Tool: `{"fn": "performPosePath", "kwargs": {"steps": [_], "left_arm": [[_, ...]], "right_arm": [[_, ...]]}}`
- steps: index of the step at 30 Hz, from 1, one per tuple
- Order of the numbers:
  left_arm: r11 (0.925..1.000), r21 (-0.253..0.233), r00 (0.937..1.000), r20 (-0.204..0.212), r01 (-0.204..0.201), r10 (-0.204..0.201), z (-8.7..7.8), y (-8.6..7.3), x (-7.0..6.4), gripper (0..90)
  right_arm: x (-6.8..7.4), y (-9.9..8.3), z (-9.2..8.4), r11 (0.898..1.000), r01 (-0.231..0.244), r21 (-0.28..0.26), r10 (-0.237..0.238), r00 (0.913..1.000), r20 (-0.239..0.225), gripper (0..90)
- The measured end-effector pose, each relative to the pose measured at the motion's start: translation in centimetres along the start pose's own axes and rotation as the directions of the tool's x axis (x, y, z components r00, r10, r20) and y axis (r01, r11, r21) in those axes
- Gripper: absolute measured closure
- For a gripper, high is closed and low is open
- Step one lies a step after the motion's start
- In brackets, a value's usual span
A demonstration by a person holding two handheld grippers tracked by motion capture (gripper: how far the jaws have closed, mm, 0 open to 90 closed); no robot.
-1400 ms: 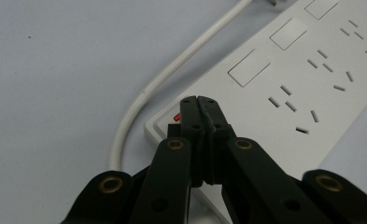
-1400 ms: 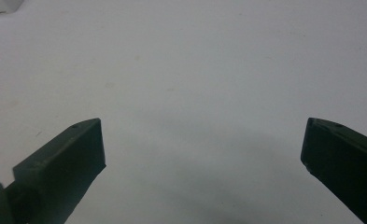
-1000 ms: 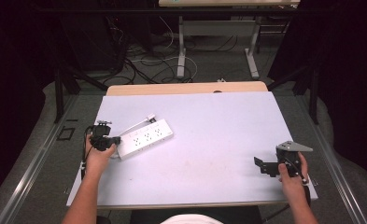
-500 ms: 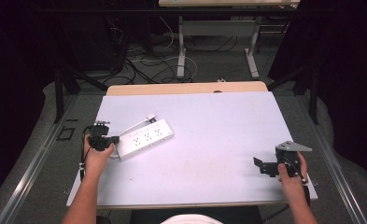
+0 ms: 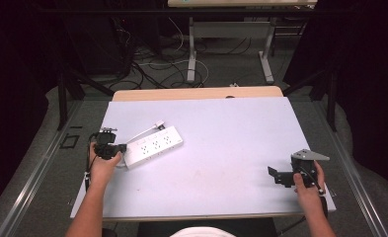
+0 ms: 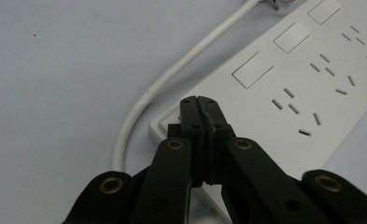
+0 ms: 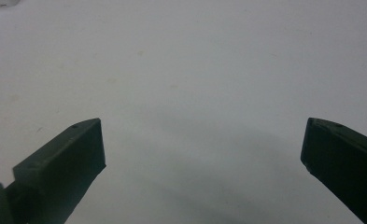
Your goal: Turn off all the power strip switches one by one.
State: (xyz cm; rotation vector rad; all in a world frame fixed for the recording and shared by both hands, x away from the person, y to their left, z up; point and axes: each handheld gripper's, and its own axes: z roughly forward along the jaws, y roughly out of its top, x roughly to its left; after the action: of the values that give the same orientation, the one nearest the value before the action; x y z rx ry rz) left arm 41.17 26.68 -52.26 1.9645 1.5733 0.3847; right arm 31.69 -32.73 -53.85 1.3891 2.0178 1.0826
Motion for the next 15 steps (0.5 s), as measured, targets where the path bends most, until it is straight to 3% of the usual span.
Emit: {"fn": "performPosePath", "kwargs": {"steps": [8,10,12,15], "left_arm": [[1.0,0.001,0.9999,0.015,0.001,-0.001,-0.3,0.6,-0.4,90.0],[0.9997,-0.019,0.9998,0.016,0.013,-0.013,-0.3,0.8,-0.6,90.0],[1.0,0.002,0.9997,0.023,0.0,0.0,-0.5,1.2,-0.7,90.0],[1.0,-0.006,0.9996,0.029,-0.002,0.003,-0.4,1.7,-1.0,90.0]], "right_arm": [[0.1,0.0,-0.1,1.0,-0.009,0.002,0.009,1.0,0.001,0.0],[0.1,0.1,-0.1,1.0,-0.009,-0.001,0.009,1.0,-0.004,0.0],[0.1,0.1,-0.1,1.0,-0.009,-0.001,0.009,1.0,-0.003,0.0],[0.1,0.0,-0.1,1.0,-0.015,0.002,0.015,0.9999,-0.002,0.0]]}}
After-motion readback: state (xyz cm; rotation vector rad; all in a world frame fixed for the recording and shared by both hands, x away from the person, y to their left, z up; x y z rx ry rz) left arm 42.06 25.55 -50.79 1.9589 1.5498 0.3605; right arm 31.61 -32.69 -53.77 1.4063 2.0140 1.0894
